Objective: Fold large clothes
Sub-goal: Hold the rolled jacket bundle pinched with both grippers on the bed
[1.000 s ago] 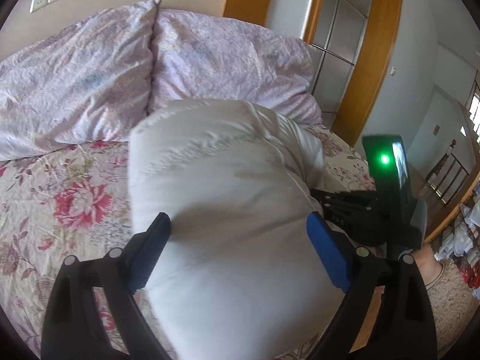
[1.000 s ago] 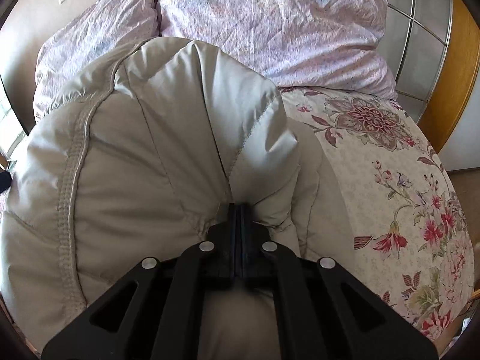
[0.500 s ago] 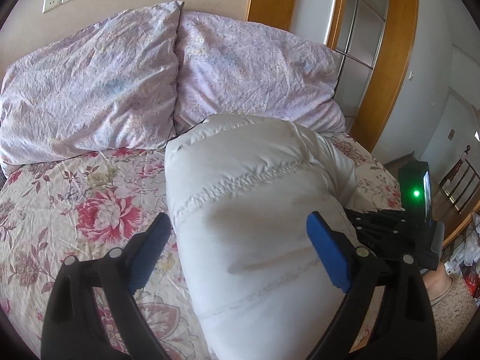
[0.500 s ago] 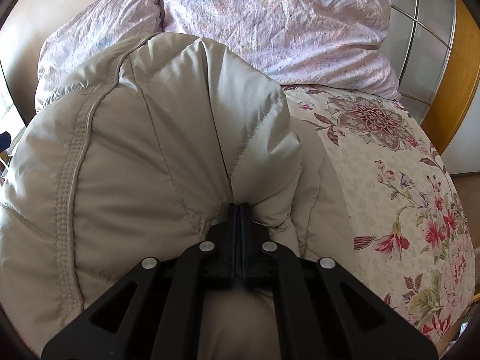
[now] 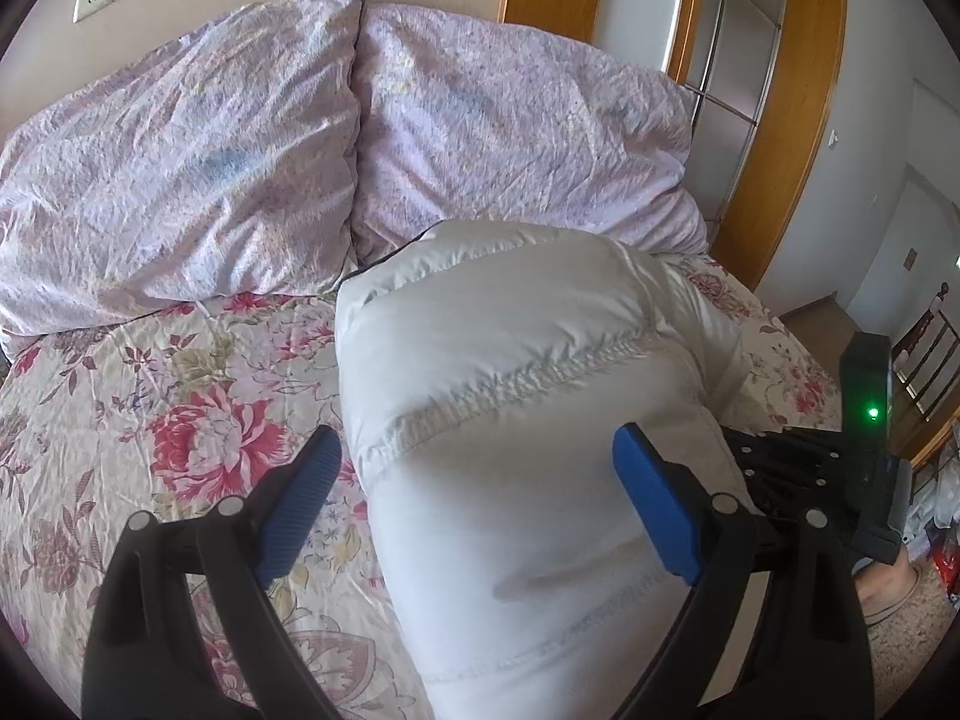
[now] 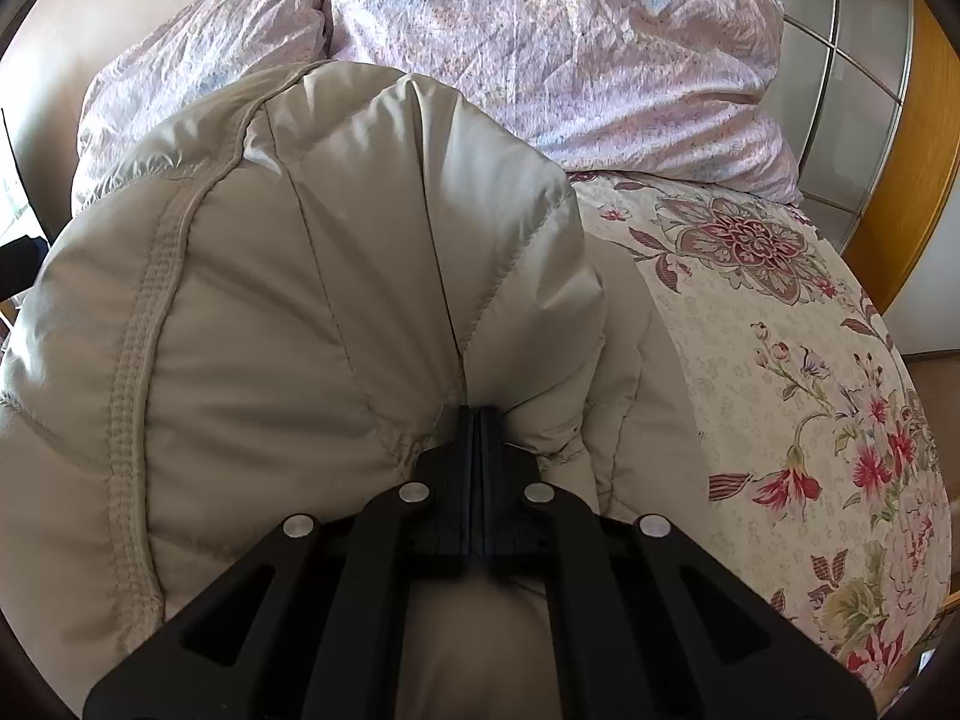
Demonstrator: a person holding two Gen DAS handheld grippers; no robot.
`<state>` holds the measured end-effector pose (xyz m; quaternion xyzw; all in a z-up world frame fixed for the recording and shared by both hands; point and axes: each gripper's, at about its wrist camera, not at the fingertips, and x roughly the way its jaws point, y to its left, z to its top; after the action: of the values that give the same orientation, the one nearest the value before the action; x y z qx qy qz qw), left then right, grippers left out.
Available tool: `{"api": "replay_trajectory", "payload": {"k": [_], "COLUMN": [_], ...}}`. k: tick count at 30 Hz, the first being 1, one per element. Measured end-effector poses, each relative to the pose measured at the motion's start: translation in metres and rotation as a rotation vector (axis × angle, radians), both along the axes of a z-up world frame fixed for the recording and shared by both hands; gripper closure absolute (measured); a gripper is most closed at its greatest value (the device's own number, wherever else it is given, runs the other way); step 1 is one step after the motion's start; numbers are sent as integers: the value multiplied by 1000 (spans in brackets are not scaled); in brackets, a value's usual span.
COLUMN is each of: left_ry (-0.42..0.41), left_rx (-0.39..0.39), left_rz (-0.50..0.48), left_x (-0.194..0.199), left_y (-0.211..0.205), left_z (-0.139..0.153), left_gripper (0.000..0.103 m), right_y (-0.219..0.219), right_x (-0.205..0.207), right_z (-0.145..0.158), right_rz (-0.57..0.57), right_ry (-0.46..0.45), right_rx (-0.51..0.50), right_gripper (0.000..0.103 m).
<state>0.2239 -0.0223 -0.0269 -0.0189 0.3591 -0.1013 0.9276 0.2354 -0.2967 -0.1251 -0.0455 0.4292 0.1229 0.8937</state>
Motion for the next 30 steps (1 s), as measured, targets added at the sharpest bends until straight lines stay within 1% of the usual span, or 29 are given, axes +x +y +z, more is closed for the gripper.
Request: {"api": "replay_trajectory", "payload": {"k": [6, 8, 12, 14, 20, 23, 26, 30], "left_ry": [31, 51, 89, 101, 95, 99, 107, 95], "left_rx": [1, 3, -19, -13, 44, 42, 24, 40], "left_rz": [-18, -24, -15, -14, -9, -10, -12, -7], "left_x": [9, 12, 21, 23, 23, 25, 28, 26], "left_y": [-4, -6, -2, -1, -6, -4, -1, -3], "left_z": [-12, -19, -32, -36, -42, -45, -50, -53], "left_gripper": [10, 10, 5, 5, 3, 2, 2, 2], "right_y": [-1, -2, -1, 0, -2, -2, -1, -1], "right_x": [-1, -1, -2, -1, -1, -1, -1, -1], "right_z": [-1, -1, -1, -2, -3, -4, -5, -5], "right_rz": [0, -1, -8, -11, -13, -16, -18, -18], "right_ry": [-9, -11, -19, -23, -30, -34, -38, -46], "right_rx": [6, 5, 6, 5, 8, 11, 11, 7], "right_gripper": [102, 102, 102, 102, 102, 102, 102, 102]}}
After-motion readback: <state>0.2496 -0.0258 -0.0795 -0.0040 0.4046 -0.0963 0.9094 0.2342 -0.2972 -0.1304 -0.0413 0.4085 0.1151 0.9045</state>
